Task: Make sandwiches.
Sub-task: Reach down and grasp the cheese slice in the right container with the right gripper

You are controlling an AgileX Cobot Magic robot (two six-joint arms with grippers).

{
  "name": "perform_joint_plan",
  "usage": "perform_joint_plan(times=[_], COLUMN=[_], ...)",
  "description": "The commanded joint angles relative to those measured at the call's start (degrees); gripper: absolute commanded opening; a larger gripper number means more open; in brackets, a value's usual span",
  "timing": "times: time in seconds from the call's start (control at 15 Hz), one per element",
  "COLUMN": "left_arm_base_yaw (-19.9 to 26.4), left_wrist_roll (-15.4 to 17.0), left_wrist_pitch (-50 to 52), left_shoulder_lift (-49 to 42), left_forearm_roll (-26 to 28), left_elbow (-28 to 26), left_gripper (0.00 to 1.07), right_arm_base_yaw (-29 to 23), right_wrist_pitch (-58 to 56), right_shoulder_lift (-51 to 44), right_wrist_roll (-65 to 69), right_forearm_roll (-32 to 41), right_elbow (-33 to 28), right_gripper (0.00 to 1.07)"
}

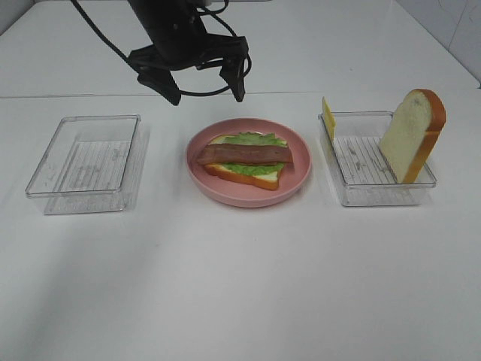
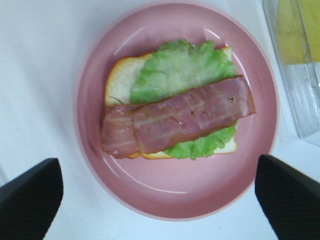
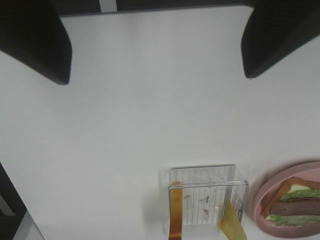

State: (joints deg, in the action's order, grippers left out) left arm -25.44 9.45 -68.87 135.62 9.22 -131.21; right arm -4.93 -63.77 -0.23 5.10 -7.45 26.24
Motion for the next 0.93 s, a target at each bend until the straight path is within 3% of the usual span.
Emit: perform_joint_plan(times=[0.07, 0.27, 0.33, 0.53, 0.67, 0.87, 0.93], left_arm_base_yaw=[-0.34, -0.34, 0.17, 1.83, 4.76, 7.33, 10.08], left_wrist_roll=[-0.17, -1.60, -1.60, -1.43, -1.43, -1.43, -1.43], left_wrist_pitch=[-6.42, -6.42, -6.42, -6.42, -6.42, -6.42, -6.36], left_shoulder_lift=[-2.12, -5.27, -9.28, -15.24, -21.26, -27.39, -33.52], left_forearm_roll=[-1.49, -2.58, -6.76, -7.56, -8.02, -8.59, -8.77], left_elbow=[-0.69, 0.00, 2.92, 8.82, 16.90, 24.64, 33.46], left_gripper=[0.98, 0.98, 0.98, 0.98, 0.98, 0.98, 0.98], right_arm_base_yaw=[0.23, 0.23, 0.23, 0.23, 0.23, 0.23, 0.23], right_wrist_pitch=[0.11, 0.11, 0.11, 0.11, 0.11, 0.11, 0.11], right_shoulder_lift=[-1.60, -1.60, -1.60, -1.49, -1.55, -1.55, -1.55], right_wrist_roll=[-0.17, -0.17, -0.17, -0.17, -0.17, -0.17, -0.17], right_forearm_roll=[0.00, 0.00, -0.06, 0.00, 0.06, 0.06, 0.06], right_elbow=[0.00, 0.00, 0.00, 0.00, 0.00, 0.00, 0.00], right_gripper=[0.90, 0.90, 0.90, 0.90, 0.90, 0.90, 0.90])
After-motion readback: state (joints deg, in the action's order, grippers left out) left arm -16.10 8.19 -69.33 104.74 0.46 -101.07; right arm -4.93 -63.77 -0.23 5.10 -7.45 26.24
